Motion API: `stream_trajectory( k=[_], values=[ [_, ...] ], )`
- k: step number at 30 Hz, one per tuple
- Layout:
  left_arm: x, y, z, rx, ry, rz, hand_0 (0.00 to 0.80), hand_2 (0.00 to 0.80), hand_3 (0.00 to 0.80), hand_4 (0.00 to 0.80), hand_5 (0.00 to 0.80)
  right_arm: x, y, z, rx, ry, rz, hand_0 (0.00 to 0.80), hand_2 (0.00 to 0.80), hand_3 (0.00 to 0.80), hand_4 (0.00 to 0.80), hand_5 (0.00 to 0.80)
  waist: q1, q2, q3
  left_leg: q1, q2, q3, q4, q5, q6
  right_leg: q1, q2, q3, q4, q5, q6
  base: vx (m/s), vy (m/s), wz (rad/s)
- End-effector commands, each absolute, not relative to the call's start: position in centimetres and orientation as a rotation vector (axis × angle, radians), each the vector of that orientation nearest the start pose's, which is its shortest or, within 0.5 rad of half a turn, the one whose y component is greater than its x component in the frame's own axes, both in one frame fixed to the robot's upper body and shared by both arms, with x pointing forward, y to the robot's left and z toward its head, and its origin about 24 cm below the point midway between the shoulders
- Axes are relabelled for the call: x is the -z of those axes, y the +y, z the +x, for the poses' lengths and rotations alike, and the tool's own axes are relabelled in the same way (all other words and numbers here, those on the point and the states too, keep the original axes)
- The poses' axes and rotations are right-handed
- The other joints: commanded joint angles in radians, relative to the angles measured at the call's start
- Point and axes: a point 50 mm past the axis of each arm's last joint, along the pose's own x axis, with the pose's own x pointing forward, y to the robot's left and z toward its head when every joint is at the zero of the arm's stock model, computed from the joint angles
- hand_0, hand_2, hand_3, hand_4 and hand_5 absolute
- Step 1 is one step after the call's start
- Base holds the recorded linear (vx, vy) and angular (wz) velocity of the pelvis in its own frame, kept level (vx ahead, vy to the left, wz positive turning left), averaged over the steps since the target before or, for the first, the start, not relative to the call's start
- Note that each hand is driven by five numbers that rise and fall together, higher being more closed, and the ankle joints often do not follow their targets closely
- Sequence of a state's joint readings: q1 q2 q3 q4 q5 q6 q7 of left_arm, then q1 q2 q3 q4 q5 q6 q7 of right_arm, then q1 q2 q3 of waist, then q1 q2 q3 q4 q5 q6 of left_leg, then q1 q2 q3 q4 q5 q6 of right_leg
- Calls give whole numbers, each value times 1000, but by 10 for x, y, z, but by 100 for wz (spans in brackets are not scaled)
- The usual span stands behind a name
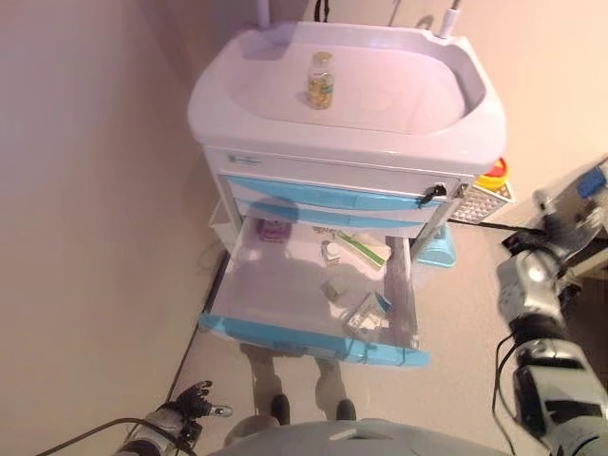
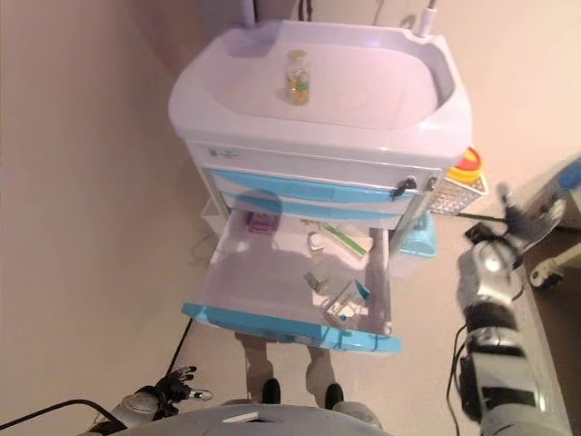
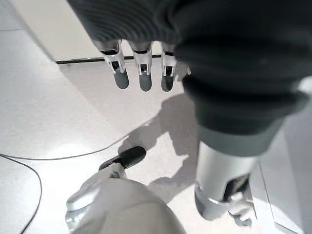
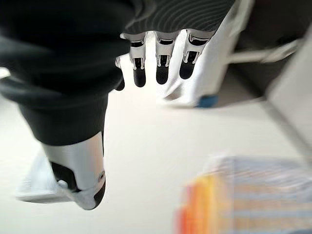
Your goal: Open the drawer and pick up the medicine
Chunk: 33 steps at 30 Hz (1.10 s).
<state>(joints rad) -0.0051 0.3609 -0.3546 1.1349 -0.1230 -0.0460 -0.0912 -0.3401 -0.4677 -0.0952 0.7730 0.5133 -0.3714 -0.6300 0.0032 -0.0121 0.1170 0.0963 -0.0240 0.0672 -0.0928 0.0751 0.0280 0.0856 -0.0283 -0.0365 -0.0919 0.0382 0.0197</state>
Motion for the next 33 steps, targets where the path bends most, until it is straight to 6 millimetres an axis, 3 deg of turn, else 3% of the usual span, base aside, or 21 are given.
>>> stream_trajectory(
  k=[1,3,4,6,8,9,15,19,22,26,33],
  values=[
    [152,242,111,128,1152,378,0,0,0,0,0,-17,-322,262,803,32,-121,0,0,0,0,0,-8,6,-24,13,-14,5,13,-139,-2,-23,-31,-23,29,-5,74,-36,17,-19],
    [152,240,112,125,1144,370,0,0,0,0,0,12,-316,243,737,155,-206,0,0,0,0,0,-15,5,-25,14,-12,15,11,-139,-2,-24,-30,-20,27,-4,75,-23,8,-15],
    [152,240,111,125,1144,370,0,0,0,0,0,13,-316,243,737,155,-206,0,0,0,0,0,-15,5,-25,14,-12,15,11,-139,-2,-24,-30,-20,27,-4,75,-31,3,-14],
    [152,239,111,122,1129,363,0,0,0,0,0,65,-300,202,588,407,-363,0,0,0,0,0,-31,1,-24,17,-10,25,9,-138,-2,-24,-29,-18,27,-3,76,-38,-3,-14],
    [152,239,110,121,1124,364,0,0,0,0,0,89,-290,180,497,559,-441,0,0,0,0,0,-37,-3,-23,19,-9,28,6,-137,-1,-23,-27,-17,28,-4,76,-21,-4,-5],
    [152,239,110,121,1124,364,0,0,0,0,0,91,-290,177,486,579,-452,0,0,0,0,0,-38,-3,-22,19,-9,29,6,-137,-1,-23,-27,-18,28,-4,76,-21,1,-7],
    [154,235,109,120,1117,365,0,0,0,0,0,142,-266,109,244,988,-562,0,0,0,0,0,-48,-8,-16,21,-11,25,6,-136,2,-21,-21,-17,36,-9,71,-10,10,-16],
    [155,231,109,132,1110,370,0,0,0,0,0,152,-254,92,172,1097,-564,0,0,0,0,0,-51,-7,-11,22,-12,21,6,-134,2,-21,-18,-15,42,-11,70,0,9,0],
    [155,228,112,178,1103,404,0,0,0,0,0,154,-250,91,111,1111,-587,0,0,0,0,0,-55,-3,-4,20,-13,19,6,-132,3,-27,-16,-12,50,-14,70,0,0,0],
    [152,221,123,285,1071,447,0,0,0,0,0,150,-249,106,45,1063,-633,0,0,0,0,0,-63,4,21,4,-12,23,17,-130,8,-54,-17,1,82,-23,70,-8,32,-5],
    [126,200,184,406,871,448,0,0,0,0,0,128,-252,162,-12,890,-715,0,0,0,0,0,-77,16,169,-139,-17,41,139,-137,29,-199,-18,31,193,-33,55,-162,59,-13]
  ],
)
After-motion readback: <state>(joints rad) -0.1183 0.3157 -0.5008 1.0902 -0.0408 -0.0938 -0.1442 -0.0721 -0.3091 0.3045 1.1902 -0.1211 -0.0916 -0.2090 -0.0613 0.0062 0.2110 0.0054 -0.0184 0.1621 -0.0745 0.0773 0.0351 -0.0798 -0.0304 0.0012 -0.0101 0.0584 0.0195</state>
